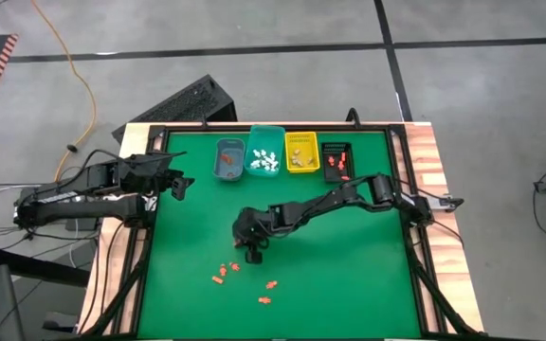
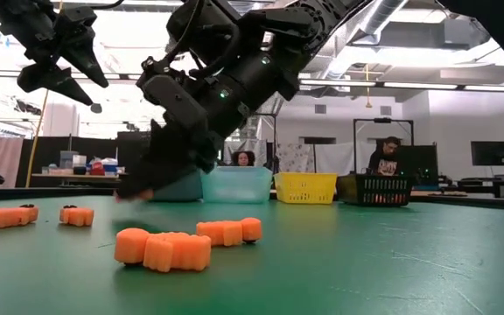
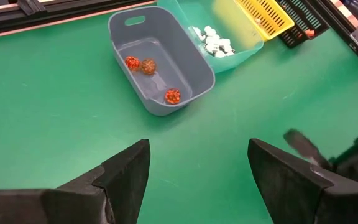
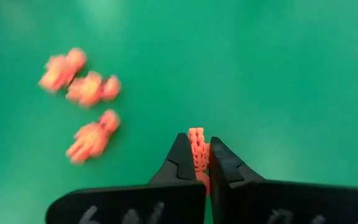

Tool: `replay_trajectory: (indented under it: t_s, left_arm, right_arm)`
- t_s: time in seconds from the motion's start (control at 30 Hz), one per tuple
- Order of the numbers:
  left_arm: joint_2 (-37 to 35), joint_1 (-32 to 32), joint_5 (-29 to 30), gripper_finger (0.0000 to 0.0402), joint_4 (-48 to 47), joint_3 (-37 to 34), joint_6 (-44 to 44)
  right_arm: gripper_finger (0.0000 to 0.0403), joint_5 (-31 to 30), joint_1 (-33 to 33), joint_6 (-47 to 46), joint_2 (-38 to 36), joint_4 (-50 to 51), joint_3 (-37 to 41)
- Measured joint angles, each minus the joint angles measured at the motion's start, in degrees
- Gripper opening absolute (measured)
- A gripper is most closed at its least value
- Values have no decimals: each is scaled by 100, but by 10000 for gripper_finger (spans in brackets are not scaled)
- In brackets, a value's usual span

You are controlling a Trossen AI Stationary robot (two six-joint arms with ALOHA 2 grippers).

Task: Sort Halloween decoration
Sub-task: Put the orange skeleton toy into the black bin

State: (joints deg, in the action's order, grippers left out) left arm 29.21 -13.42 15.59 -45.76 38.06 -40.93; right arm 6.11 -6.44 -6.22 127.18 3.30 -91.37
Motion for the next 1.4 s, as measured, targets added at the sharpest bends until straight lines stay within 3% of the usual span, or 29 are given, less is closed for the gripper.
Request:
replay_trajectory:
  t_s: [0.27,0.5,0.67,0.8,0.93,1.07,1.4]
  left_arm:
    - [-1,-1,11,261,2,0,90]
    - [-1,-1,14,261,3,0,87]
    - [0,1,16,261,7,0,87]
    - [0,-1,18,261,8,0,87]
    - [0,0,25,261,11,0,87]
    - [-2,-1,33,261,15,0,87]
    - [0,0,34,261,20,0,69]
  right_arm:
    - [6,-86,297,2,-571,516,-9]
    - [6,-1325,637,-181,-1333,1692,-14]
    - [6,-2327,960,-671,-1997,3010,-16]
    - [6,-2778,1319,-1281,-2450,4390,-14]
    - [6,-2919,1698,-1787,-2784,5731,4]
    - [7,-2902,2069,-2121,-3132,6398,217]
    - [8,-2782,2899,-2563,-4109,6081,1769]
